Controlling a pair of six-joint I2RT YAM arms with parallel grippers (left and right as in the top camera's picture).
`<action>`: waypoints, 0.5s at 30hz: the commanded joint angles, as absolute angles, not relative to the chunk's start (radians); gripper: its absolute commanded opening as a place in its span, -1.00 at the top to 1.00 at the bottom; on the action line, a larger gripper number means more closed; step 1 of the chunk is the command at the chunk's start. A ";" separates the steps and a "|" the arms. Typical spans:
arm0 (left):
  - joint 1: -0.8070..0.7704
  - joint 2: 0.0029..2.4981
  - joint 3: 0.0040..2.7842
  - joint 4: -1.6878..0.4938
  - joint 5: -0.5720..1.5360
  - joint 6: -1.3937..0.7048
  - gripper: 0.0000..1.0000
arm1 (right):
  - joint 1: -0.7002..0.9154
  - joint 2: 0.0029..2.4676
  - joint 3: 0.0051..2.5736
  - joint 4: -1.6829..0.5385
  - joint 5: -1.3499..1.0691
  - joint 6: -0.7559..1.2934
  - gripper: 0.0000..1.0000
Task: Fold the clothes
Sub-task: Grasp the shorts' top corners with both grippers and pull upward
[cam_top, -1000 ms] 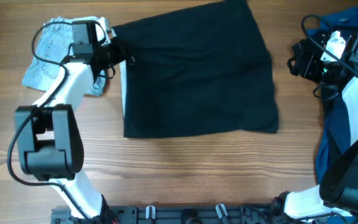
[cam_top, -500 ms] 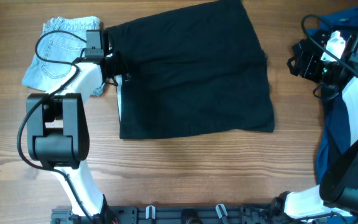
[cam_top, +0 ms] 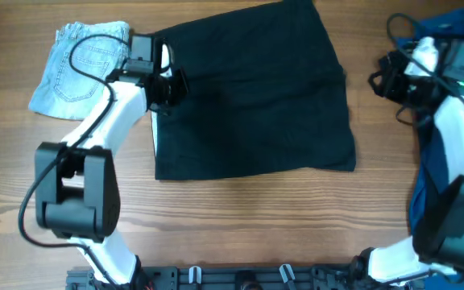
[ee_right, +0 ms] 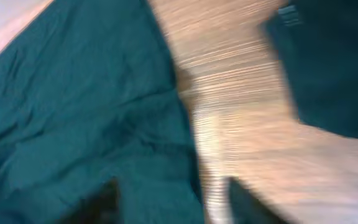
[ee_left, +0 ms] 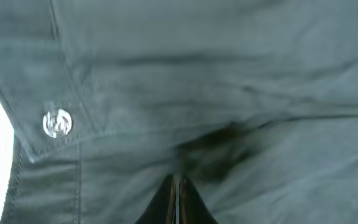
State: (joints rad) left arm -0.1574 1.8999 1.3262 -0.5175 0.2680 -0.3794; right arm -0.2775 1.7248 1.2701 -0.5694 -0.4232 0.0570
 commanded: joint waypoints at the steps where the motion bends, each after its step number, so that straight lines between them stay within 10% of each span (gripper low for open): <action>1: -0.155 1.951 1.328 -0.540 0.270 -0.344 0.91 | -0.157 1.866 1.283 -0.494 -0.465 -0.004 0.91; 15: -0.154 2.173 1.328 -0.465 -0.056 -0.344 0.92 | -0.023 2.155 1.283 -0.095 0.143 -0.105 0.78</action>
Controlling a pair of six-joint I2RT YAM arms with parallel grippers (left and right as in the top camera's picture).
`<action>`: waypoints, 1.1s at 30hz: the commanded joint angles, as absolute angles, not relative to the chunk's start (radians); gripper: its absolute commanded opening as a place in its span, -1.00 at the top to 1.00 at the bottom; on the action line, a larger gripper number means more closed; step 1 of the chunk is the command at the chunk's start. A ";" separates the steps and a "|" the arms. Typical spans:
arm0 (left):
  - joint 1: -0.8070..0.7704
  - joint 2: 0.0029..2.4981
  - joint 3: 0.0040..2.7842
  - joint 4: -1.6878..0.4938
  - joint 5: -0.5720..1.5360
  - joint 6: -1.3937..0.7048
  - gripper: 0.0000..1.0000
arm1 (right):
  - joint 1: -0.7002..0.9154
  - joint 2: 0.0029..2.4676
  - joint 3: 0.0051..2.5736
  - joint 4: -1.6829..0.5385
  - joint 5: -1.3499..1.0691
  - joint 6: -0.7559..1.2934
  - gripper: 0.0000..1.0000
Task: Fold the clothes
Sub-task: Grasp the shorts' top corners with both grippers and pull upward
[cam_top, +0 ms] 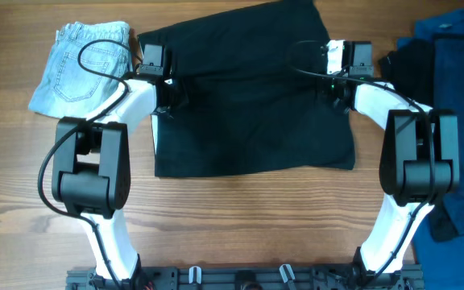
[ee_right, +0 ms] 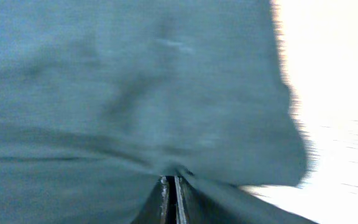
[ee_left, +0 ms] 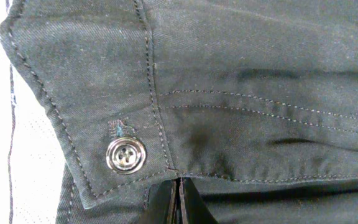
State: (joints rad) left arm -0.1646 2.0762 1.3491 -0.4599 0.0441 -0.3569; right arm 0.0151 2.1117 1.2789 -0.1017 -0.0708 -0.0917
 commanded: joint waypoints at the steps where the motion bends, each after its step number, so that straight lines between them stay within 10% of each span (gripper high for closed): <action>1: -0.154 2.173 1.328 -0.464 -0.063 -0.344 0.92 | -0.033 2.155 1.283 -0.083 0.143 -0.106 0.73; 14: -0.155 1.789 1.350 -0.332 -0.076 -0.348 0.84 | -0.008 1.870 1.298 0.002 -0.157 -0.143 0.91; 24: -0.155 2.107 1.349 -0.106 -0.042 -0.347 0.90 | 0.055 2.247 1.298 0.347 -0.133 -0.158 0.91; 33: -0.155 2.119 1.349 -0.089 0.022 -0.345 0.92 | -0.006 2.270 1.297 -0.332 0.024 0.023 0.91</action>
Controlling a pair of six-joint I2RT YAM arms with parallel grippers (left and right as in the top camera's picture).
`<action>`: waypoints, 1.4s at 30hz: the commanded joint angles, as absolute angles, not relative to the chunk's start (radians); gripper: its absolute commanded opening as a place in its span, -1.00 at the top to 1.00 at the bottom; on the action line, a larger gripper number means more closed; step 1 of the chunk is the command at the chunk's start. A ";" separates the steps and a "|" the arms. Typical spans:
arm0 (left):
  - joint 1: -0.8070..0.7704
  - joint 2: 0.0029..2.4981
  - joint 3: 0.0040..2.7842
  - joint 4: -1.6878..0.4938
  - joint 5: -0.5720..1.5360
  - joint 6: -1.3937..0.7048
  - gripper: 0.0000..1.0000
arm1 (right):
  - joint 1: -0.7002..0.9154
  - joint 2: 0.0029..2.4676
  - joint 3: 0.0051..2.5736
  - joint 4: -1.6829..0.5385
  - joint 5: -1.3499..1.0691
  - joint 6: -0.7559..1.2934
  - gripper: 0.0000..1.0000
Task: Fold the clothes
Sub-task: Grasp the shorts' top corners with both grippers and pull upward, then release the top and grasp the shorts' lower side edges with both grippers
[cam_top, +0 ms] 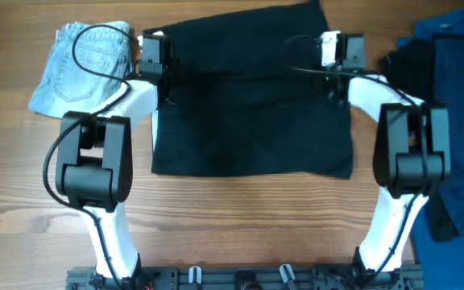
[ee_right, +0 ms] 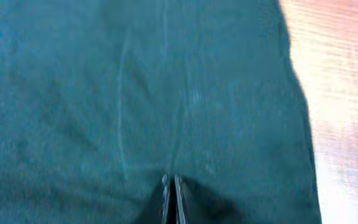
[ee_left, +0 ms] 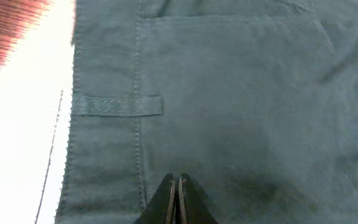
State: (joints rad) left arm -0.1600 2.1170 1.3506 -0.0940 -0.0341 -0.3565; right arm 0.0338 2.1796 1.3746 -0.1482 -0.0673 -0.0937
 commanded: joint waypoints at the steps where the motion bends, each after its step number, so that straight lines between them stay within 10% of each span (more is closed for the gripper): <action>1: -0.155 2.119 1.349 -0.087 0.038 -0.345 0.92 | -0.020 2.270 1.297 -0.377 0.027 0.056 0.91; 19: -0.134 2.144 1.390 0.130 -0.081 -0.294 0.87 | -0.025 2.024 1.491 -0.298 -0.191 0.003 0.91; 27: -0.087 1.592 1.390 -0.660 -0.080 -0.473 0.91 | -0.130 1.638 1.491 -1.006 -0.029 0.287 0.38; 36: -0.144 1.528 1.240 -1.139 0.071 -0.502 -0.32 | -0.144 1.607 1.056 -1.222 -0.219 0.324 -0.41; 42: -0.144 1.528 1.133 -1.050 0.116 -0.448 -0.43 | -0.142 1.607 0.796 -0.966 -0.293 0.485 -0.43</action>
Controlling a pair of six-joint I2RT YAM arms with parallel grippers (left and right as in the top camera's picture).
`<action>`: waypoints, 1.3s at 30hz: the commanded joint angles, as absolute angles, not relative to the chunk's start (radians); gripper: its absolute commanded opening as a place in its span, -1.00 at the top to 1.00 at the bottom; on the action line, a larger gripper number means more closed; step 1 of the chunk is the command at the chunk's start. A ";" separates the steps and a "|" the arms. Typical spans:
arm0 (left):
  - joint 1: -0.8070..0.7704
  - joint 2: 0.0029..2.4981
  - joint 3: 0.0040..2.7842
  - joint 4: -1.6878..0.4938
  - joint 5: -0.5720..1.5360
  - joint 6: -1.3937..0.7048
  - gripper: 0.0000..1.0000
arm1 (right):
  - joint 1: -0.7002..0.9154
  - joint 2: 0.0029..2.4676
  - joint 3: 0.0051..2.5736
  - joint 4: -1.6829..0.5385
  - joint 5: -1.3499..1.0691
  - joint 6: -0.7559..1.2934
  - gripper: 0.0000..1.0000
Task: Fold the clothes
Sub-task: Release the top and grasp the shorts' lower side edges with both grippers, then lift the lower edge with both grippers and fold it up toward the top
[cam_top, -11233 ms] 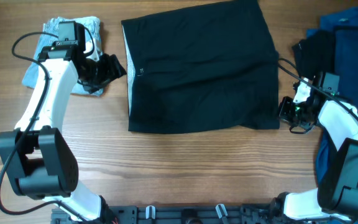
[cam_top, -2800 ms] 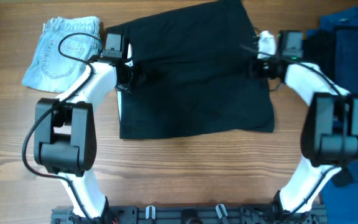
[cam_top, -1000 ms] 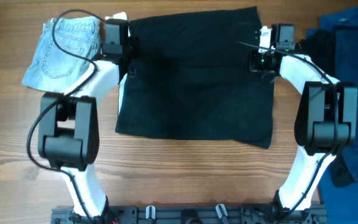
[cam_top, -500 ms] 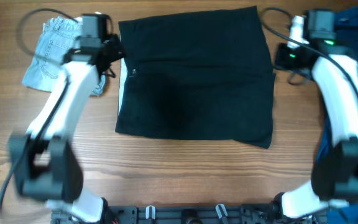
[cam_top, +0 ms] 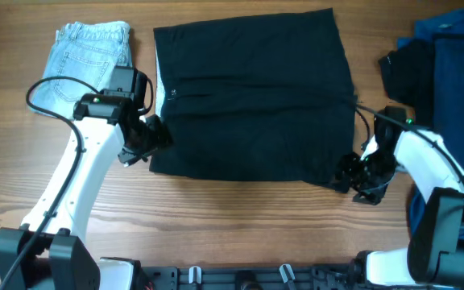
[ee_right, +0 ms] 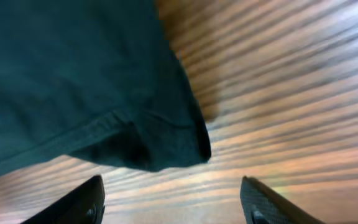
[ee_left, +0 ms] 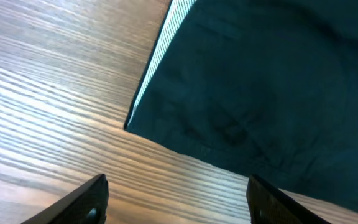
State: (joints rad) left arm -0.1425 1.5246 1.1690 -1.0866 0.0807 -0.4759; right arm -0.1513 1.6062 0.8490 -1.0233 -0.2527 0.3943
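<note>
A black garment lies spread flat in the middle of the table. My left gripper is at its near left corner, open, with nothing between the fingers. In the left wrist view the gripper hangs over bare wood, just short of the garment's corner. My right gripper is at the near right corner, also open. In the right wrist view that gripper is over wood, just short of the hem corner.
Folded light-blue jeans lie at the far left, beside the black garment. A pile of dark and blue clothes fills the far right. Bare wooden table runs along the near side.
Both grippers were shut on the garment at its far left and far right edges. Now both are open, off the cloth, at its near corners. The garment lies flat.
First my left gripper was shut on the garment's left edge while the right arm was over by the pile. Then both were shut on opposite edges, later farther up with the cloth squarer. Now the cloth is released and both grippers sit open at the near corners.
</note>
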 commanded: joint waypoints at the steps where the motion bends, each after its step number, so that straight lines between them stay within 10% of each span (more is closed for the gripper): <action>1: -0.144 1.528 1.123 -1.039 0.116 -0.448 -0.43 | -0.136 1.607 0.772 -0.935 -0.293 0.510 -0.44; 8: -0.144 1.528 1.112 -1.027 0.116 -0.419 -0.49 | -0.091 1.608 0.722 -0.742 -0.209 0.699 -0.56; 17: -0.144 1.534 1.104 -1.093 0.177 -0.424 -0.51 | -0.091 1.608 0.722 -0.691 -0.183 0.676 0.92; 39: -0.139 1.534 0.737 -0.596 0.089 -0.829 -0.37 | -0.091 1.608 0.722 -0.681 -0.179 0.629 0.91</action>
